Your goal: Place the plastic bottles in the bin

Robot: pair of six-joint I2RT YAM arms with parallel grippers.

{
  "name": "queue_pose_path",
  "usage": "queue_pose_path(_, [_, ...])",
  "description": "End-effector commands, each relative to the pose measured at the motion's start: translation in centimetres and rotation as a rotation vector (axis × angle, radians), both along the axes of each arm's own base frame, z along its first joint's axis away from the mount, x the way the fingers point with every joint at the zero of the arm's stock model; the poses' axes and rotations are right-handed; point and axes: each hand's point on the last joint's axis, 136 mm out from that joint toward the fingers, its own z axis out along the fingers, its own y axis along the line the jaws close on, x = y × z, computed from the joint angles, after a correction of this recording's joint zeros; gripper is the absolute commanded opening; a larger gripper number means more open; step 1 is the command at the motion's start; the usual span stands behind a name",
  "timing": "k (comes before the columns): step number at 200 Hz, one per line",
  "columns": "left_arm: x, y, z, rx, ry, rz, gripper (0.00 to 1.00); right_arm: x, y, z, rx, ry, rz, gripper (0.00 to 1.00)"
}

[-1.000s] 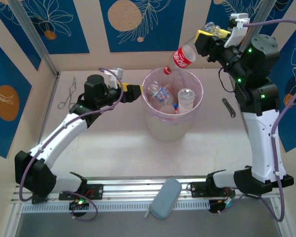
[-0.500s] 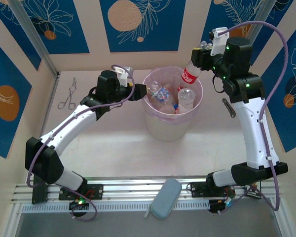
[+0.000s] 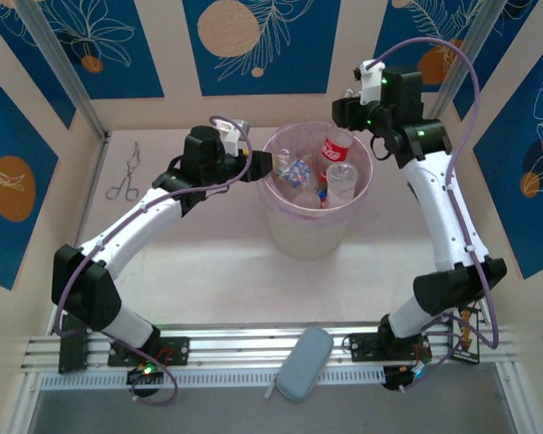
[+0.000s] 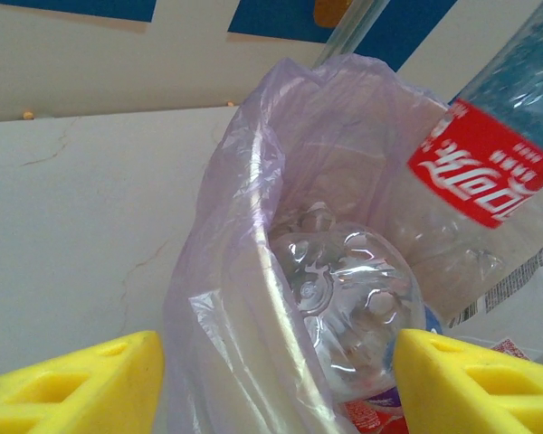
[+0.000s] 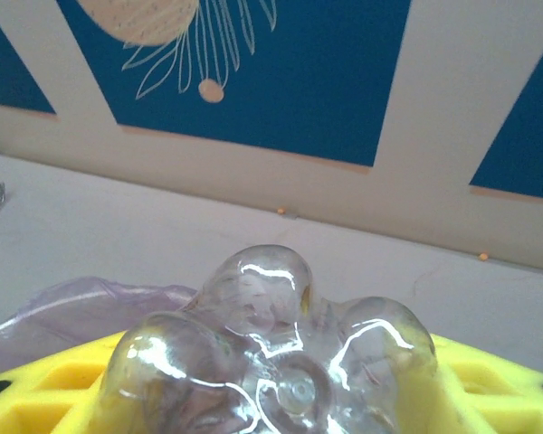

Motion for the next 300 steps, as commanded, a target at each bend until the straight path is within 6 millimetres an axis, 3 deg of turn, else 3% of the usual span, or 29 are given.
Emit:
queue_pose_path(1, [0.2,-0.1,-2.9,0.062,0.064,0.015,0.67,0.1,2.1,-2.0,-0.021,0.042,0.079,0.35])
queue_pose_path(42, [0.2,-0.1,-2.9,0.060,0.067,0.014,0.66,0.3,4.5,-6.4,-0.064,0.137,0.138,0.35])
queue_pose_path(104, [0.2,-0.1,-2.8,0.060,0.065,0.014,0.65,-0.5,6.0,-11.9,-0.059,0.255,0.179,0.35])
queue_pose_path(163, [0.2,-0.1,-2.9,0.057,0.067,0.017,0.64,-1.5,6.8,-15.0,-0.059,0.326,0.209,0.36])
queue_pose_path(187, [0.2,-0.1,-2.6,0.053,0.063,0.015,0.64,-1.9,7.2,-13.6,-0.049,0.300,0.238,0.46])
queue_pose_path(217, [0.2,-0.1,-1.7,0.044,0.044,0.016,0.64,-2.3,6.9,-8.7,-0.052,0.217,0.240,0.67])
queue_pose_path(244, [0.2,-0.1,-0.9,0.036,0.029,0.016,0.64,-2.8,6.1,-4.4,-0.072,0.159,0.226,0.74])
queue_pose_path(263, [0.2,-0.1,-0.4,0.035,0.016,0.016,0.64,-3.1,5.3,-2.5,-0.086,0.134,0.203,0.75])
queue_pose_path(300, [0.1,0.0,0.2,0.030,0.004,0.016,0.64,-2.5,4.3,-2.0,-0.059,0.143,0.175,0.75])
